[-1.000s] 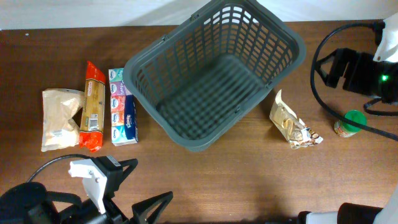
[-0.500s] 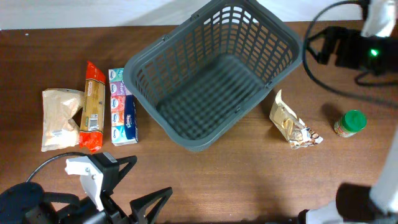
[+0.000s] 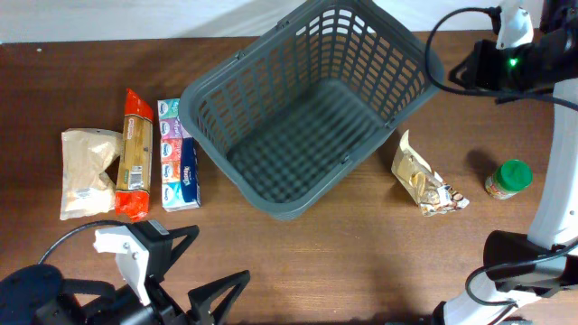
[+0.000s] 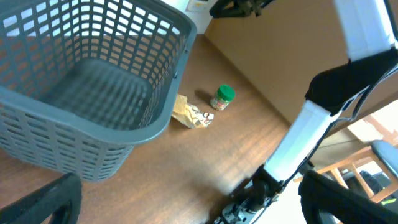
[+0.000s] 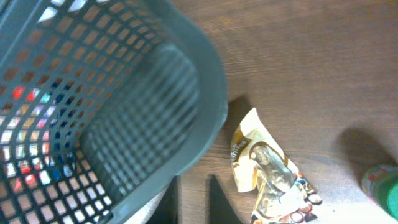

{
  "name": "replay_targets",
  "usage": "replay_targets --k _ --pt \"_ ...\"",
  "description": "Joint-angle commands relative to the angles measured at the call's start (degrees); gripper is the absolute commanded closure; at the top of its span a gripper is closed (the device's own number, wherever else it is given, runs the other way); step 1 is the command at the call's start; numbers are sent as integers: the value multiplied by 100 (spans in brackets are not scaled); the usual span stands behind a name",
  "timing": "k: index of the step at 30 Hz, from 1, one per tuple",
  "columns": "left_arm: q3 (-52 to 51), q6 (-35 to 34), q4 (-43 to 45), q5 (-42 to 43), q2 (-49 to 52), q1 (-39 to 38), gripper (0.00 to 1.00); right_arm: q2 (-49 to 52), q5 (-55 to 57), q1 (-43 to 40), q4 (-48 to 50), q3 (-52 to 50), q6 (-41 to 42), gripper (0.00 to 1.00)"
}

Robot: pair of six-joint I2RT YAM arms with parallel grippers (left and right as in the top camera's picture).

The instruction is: Pack container

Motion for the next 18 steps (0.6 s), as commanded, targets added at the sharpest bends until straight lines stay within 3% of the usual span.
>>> replay_targets --k 1,4,5,7,9,12,18 --pt "83 -35 238 -37 7 -17 47 -109 382 -33 39 72 -37 96" --pt "81 -164 267 -39 22 -17 49 -109 385 -37 90 72 -39 90" --pt "81 -275 267 -39 26 -17 56 -109 385 -37 101 72 -42 90" --pt "46 -616 267 -42 44 -17 98 -109 385 -37 151 72 -42 90" --pt "-57 -1150 267 -39 48 -17 98 -109 385 -31 232 72 -39 96" --pt "-267 -1709 208 66 48 -17 98 -109 387 -31 299 72 -42 96" --pt "-785 -1749 -22 507 48 -17 98 -109 387 -31 304 72 -39 96"
